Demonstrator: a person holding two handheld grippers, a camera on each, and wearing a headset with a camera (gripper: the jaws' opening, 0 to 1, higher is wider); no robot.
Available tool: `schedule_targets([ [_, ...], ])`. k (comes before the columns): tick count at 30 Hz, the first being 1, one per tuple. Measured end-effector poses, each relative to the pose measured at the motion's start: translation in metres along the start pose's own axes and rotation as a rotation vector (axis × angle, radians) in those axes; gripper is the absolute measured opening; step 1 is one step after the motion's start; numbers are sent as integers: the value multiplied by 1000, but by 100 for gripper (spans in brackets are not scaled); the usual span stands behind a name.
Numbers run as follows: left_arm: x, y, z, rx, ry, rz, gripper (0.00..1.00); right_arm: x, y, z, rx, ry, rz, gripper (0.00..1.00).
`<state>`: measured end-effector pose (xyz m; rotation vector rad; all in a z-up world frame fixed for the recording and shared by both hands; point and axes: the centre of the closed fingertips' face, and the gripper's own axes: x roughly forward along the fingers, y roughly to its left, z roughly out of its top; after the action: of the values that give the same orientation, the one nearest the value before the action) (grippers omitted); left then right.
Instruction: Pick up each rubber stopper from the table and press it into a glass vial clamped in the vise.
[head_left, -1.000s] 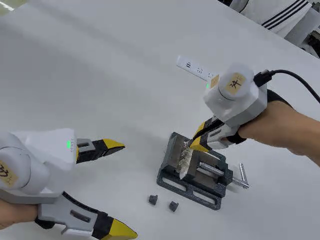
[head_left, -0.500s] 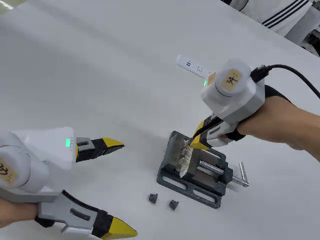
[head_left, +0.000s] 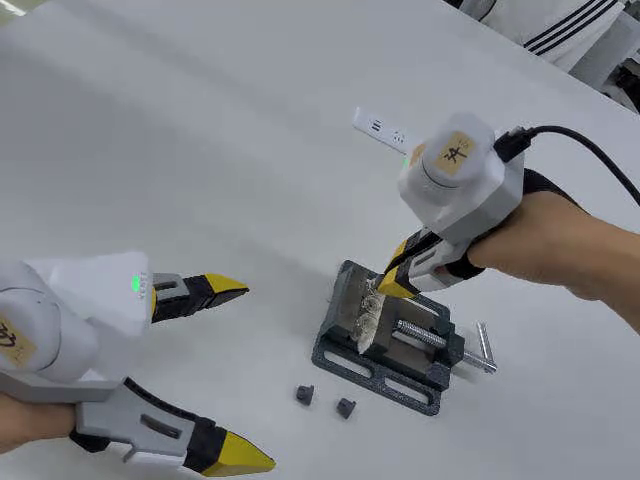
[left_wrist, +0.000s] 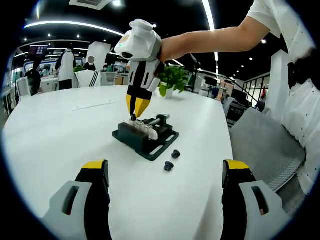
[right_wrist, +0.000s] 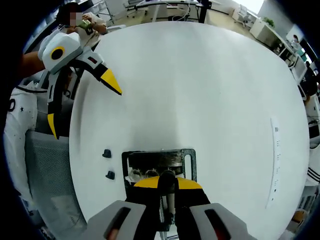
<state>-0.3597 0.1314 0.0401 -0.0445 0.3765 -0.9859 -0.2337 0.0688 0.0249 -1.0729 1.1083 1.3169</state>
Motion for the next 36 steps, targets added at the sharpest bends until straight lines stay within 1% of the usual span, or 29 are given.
schedule_targets([
  [4, 0, 0, 1, 0, 0, 0, 94, 0, 0, 0, 9, -10, 3, 5],
  [8, 0, -2, 0, 5, 6, -6, 94, 0, 2, 0, 0, -14, -2, 6],
  [9, -1, -2, 1, 5, 6, -6, 94, -1, 2, 0, -23, -17, -5, 6],
  [10, -1, -1, 1, 5, 7, -5, 94, -1, 2, 1, -31, -20, -5, 6],
  [12, -2, 0, 1, 6, 7, -2, 94, 0, 0, 3, -26, -29, -4, 7],
  [17, -3, 1, 1, 8, 7, -1, 94, 0, 0, 1, -18, -56, -5, 7],
  [20, -3, 1, 1, 8, 6, 1, 94, 1, -1, 0, -11, -63, -8, 11],
  [24, -4, 1, 1, 7, 6, 5, 94, -8, 0, 1, -16, -91, -19, 12],
  [27, -4, 1, 0, 7, 9, 4, 94, -13, -2, 0, -19, -105, -23, 9],
  [30, -3, 0, 1, 6, 7, 4, 94, -14, -5, -2, -23, -112, -29, 6],
  [36, -2, 0, 1, 4, 7, 2, 94, -14, -3, -1, -26, -124, -29, 4],
])
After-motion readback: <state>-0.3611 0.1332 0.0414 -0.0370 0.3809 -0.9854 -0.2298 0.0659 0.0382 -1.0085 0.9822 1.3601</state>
